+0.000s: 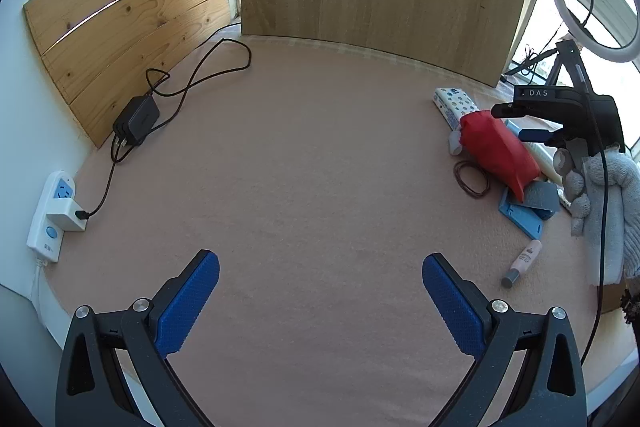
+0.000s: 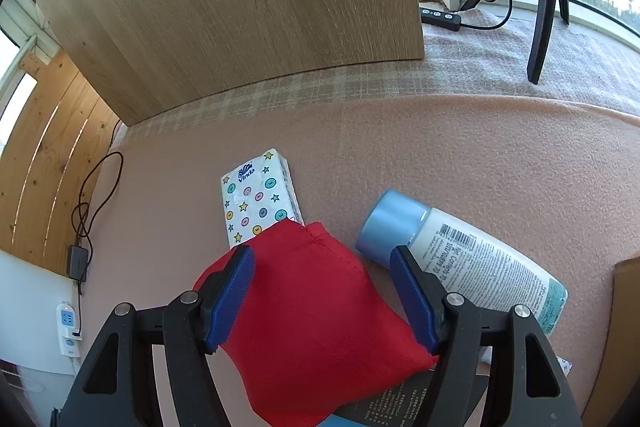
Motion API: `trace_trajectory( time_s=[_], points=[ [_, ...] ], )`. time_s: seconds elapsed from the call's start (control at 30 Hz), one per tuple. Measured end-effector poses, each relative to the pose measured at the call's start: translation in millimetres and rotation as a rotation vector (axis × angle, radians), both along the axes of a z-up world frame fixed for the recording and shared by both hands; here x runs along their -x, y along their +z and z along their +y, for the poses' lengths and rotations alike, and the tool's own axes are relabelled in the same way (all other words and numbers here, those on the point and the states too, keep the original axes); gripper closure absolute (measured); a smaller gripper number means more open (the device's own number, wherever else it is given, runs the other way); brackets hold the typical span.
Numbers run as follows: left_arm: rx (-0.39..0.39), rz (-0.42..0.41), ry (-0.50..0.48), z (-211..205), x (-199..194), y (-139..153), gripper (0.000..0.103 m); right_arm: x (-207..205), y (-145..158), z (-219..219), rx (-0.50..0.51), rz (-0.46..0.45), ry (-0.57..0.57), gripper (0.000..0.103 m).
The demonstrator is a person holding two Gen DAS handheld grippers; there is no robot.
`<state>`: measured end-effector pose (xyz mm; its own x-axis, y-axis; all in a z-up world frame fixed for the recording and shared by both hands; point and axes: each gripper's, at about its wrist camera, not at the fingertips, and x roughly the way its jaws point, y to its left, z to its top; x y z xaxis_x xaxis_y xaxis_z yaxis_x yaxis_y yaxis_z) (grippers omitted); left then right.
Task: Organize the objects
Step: 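Move the right tool to the red pouch and close on it, then lift the red pouch with the right tool toward the cardboard box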
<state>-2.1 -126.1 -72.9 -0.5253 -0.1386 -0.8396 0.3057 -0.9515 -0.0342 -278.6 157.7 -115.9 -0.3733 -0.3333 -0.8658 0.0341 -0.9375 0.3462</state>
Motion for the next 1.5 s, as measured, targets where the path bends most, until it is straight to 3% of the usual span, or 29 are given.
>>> trace_trajectory(
  time_s=[0.33,0.57,0.63,0.77,0.87,1.1,1.27,1.5],
  points=[
    [-0.005,0.005,0.004,-3.4,-4.0,2.4,0.000,-9.9,-8.5,-11.8,0.078,-0.081,0.055,0.045],
    [-0.016,0.011,-0.003,-4.3,-4.0,4.5,0.000,-46.7,-1.6,-52.7,0.070,-0.087,0.211,0.051],
    [-0.014,0.015,-0.006,-3.9,-4.5,6.1,0.000,-55.9,2.7,-63.4,0.074,-0.091,0.263,0.057],
    [-0.015,0.019,0.000,-8.2,-5.5,7.2,0.000,-59.5,27.7,-73.3,0.010,0.019,0.258,0.057],
    [-0.015,0.015,0.005,-11.6,-7.8,6.0,0.000,-47.7,33.9,-78.9,0.006,0.047,0.221,0.057],
    [-0.008,0.010,0.019,-17.4,-18.1,6.0,0.000,-15.8,10.7,-89.3,0.028,-0.003,0.171,0.057],
    [-0.011,0.000,0.037,-23.2,-22.9,3.3,0.000,-9.6,-2.1,-99.7,-0.012,-0.032,0.194,0.057],
    [-0.015,0.001,0.036,-25.0,-20.2,1.6,0.000,-38.7,2.4,-100.2,0.110,-0.091,0.247,0.057]
  ],
)
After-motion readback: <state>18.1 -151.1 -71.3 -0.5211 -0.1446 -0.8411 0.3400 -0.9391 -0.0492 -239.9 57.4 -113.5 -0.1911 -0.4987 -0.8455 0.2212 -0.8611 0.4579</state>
